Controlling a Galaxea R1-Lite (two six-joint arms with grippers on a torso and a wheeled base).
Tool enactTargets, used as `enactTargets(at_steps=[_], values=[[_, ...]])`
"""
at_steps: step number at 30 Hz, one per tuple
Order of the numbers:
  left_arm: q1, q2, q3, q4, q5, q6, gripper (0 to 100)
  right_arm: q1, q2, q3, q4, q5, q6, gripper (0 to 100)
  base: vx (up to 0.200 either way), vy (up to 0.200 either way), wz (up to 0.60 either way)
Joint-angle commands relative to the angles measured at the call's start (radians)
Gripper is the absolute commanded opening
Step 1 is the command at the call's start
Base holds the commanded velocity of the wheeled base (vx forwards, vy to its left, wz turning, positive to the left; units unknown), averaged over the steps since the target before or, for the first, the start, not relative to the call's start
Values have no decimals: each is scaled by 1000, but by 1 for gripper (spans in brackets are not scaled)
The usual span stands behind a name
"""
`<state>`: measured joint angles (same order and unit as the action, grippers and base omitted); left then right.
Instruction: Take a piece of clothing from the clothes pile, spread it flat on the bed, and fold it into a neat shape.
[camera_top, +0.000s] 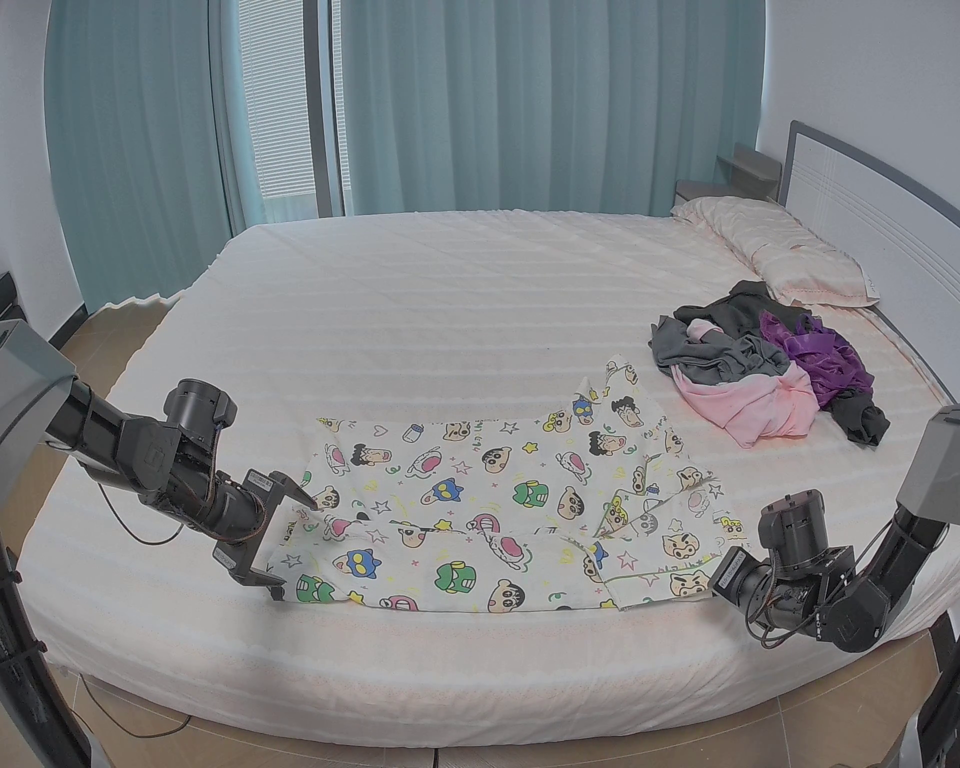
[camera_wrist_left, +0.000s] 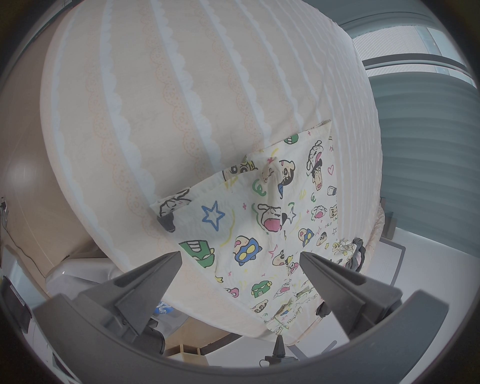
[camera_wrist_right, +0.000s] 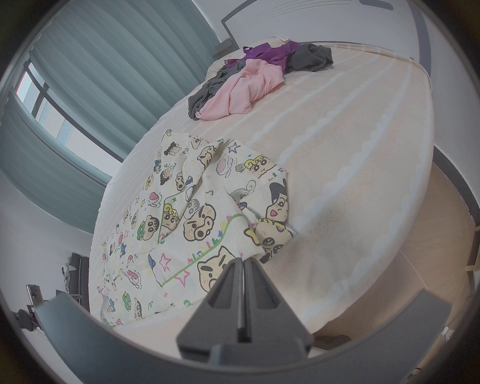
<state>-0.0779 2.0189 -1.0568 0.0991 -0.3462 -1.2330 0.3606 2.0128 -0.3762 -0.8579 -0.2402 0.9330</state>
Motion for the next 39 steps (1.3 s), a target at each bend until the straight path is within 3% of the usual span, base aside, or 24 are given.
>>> enactTargets(at_steps=[1, 8, 9, 20, 25, 34, 39], values=[[0, 0, 0, 1, 1, 0, 100, 3, -35, 17, 3, 1, -3, 0, 0, 0, 0], [0, 1, 0, -1, 1, 0, 100, 1, 7, 25, -6, 4, 0, 0, 0, 0, 0], [0, 1, 0, -1, 1, 0, 100, 1, 7, 25, -4, 4, 0, 100, 0, 0, 0], [-3, -16, 4, 1, -2, 1, 100, -2, -91, 53, 0, 7, -19, 100, 0, 0, 0], [-23, -62, 38, 1, 13, 72, 100, -5, -146, -20, 5, 9, -94, 100, 0, 0, 0], [-20, -69, 64, -64, 18, 33, 100, 4, -55, -84, -13, 29, -86, 100, 0, 0, 0], [-23, -69, 78, -82, 15, 29, 100, 3, -71, -56, -13, 30, -83, 100, 200, 0, 0]])
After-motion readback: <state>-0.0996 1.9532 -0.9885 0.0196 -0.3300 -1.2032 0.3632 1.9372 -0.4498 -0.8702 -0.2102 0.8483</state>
